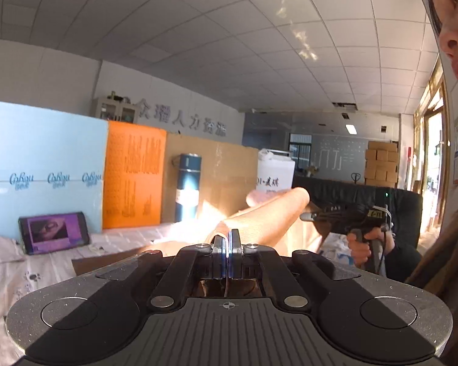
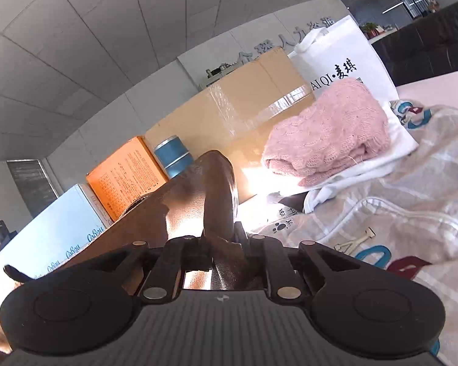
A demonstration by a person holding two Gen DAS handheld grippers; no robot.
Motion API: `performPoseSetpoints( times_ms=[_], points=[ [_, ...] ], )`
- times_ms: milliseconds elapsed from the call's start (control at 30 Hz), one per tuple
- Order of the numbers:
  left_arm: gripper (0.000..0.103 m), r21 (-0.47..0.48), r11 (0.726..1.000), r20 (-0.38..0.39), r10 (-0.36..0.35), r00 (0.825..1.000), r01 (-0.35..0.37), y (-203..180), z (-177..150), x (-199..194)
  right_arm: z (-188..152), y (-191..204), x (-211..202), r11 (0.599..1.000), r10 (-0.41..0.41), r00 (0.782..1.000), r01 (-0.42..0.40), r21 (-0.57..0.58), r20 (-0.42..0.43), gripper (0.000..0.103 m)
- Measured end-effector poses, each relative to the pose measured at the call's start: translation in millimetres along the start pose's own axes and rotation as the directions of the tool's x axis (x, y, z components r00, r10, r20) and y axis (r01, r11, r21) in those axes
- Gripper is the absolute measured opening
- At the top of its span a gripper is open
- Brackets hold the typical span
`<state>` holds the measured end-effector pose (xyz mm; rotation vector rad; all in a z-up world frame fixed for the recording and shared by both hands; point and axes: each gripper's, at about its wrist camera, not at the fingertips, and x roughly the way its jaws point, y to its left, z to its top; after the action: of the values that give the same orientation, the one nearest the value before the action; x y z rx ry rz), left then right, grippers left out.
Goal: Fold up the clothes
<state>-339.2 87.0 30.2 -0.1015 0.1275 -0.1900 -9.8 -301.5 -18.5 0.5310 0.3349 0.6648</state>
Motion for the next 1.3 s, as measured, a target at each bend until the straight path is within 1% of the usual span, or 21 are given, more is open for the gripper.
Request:
performPoseSetpoints(
  times_ms=[100,200,267,367,500,567,633,700,733,767,800,833,867,900,933,967,1033,1067,1133,1200,1300],
  points=[
    [0.0,-0.026,0.999,-0.085,-0.044,0.995,0.042,0.2,-4.8,4.0,-3.2,-1.5,-14.2,1.0,0.021,1.0,-0.021,0.001,-0.002,0.014],
    [0.001,-0.055,0.996,-0.16,-0.079,0.984,0.071,-4.6,-18.6,8.5,-8.5,-9.5,-30.5,0.997,0.071,0.997,-0.071,0.032,0.012,0.016],
    [0.001,-0.072,0.995,-0.185,-0.083,0.979,0.071,-6.5,-24.9,8.7,-12.4,-16.2,-42.5,0.995,0.089,0.996,-0.09,0.05,0.025,0.018],
    [0.001,-0.097,0.993,-0.192,-0.077,0.978,0.059,-7.6,-33.1,2.3,-15.8,-20.9,-60.1,0.995,0.09,0.996,-0.092,0.045,0.028,0.021],
    [0.001,-0.099,0.994,-0.207,-0.068,0.976,0.049,-5.8,-33.5,-3.3,-15.1,-25.2,-88.1,0.995,0.093,0.995,-0.094,0.039,0.045,0.028],
    [0.001,-0.11,0.993,-0.247,-0.078,0.966,0.052,-6.7,-39.2,-5.9,-13.0,-28.7,-103.5,0.995,0.088,0.994,-0.091,0.048,0.06,0.033],
    [0.002,-0.115,0.992,-0.299,-0.093,0.95,0.061,-7.2,-45.7,-7.7,-11.3,-32.0,-118.1,0.996,0.061,0.995,-0.065,0.055,0.076,0.041],
    [0.009,-0.106,0.992,-0.349,-0.103,0.931,0.07,-6.5,-50.1,-11.1,-8.1,-33.4,-131.1,0.997,0.042,0.995,-0.048,0.06,0.094,0.045],
    [0.01,-0.103,0.993,-0.36,-0.098,0.928,0.065,-4.6,-50.5,-14.0,-6.3,-34.0,-137.4,0.997,0.034,0.994,-0.041,0.062,0.103,0.054],
    [0.017,-0.106,0.992,-0.363,-0.098,0.927,0.063,-1.4,-50.4,-19.1,-4.5,-34.5,-143.8,0.997,0.026,0.993,-0.033,0.064,0.113,0.059],
    [0.029,-0.113,0.991,-0.364,-0.104,0.926,0.067,2.9,-50.1,-24.3,-1.0,-35.8,-150.9,0.997,0.024,0.991,-0.033,0.071,0.133,0.069],
    [0.036,-0.118,0.991,-0.363,-0.107,0.926,0.068,7.3,-50.0,-29.7,2.9,-37.4,-157.1,0.996,0.025,0.988,-0.038,0.081,0.155,0.073],
    [0.049,-0.118,0.991,-0.359,-0.099,0.928,0.06,12.0,-50.1,-36.0,6.6,-38.9,-162.7,0.995,0.028,0.984,-0.044,0.092,0.175,0.074],
    [0.055,-0.12,0.992,-0.351,-0.088,0.932,0.048,17.3,-49.9,-42.7,10.8,-39.1,-164.9,0.995,0.017,0.983,-0.036,0.097,0.185,0.076],
    [0.056,-0.128,0.992,-0.329,-0.064,0.942,0.023,24.2,-48.1,-49.2,15.2,-38.8,-165.4,0.995,0.0,0.982,-0.019,0.099,0.189,0.081],
    [0.058,-0.133,0.991,-0.297,-0.034,0.954,-0.006,31.3,-43.9,-52.3,19.7,-38.4,-165.9,0.995,-0.017,0.981,-0.003,0.102,0.194,0.082],
    [0.073,-0.149,0.986,-0.232,0.033,0.972,-0.069,46.1,-34.8,-56.4,30.8,-33.3,-156.8,0.995,-0.06,0.983,0.044,0.095,0.172,0.083],
    [0.083,-0.173,0.978,-0.202,0.079,0.976,-0.114,55.2,-27.8,-51.8,36.3,-29.7,-150.2,0.994,-0.078,0.984,0.064,0.087,0.16,0.083],
    [0.085,-0.228,0.954,-0.145,0.165,0.976,-0.195,74.4,-13.7,-41.1,49.5,-20.5,-132.0,0.993,-0.1,0.987,0.092,0.072,0.128,0.087],
    [0.085,-0.308,0.924,-0.105,0.206,0.973,-0.229,98.7,-0.5,-20.3,64.1,-9.1,-108.5,0.994,-0.1,0.993,0.097,0.044,0.068,0.09],
    [0.085,-0.429,0.867,-0.137,0.213,0.967,-0.252,134.6,12.0,23.9,85.1,12.6,-64.2,0.99,-0.138,0.989,0.138,-0.004,-0.049,0.093]
  ],
)
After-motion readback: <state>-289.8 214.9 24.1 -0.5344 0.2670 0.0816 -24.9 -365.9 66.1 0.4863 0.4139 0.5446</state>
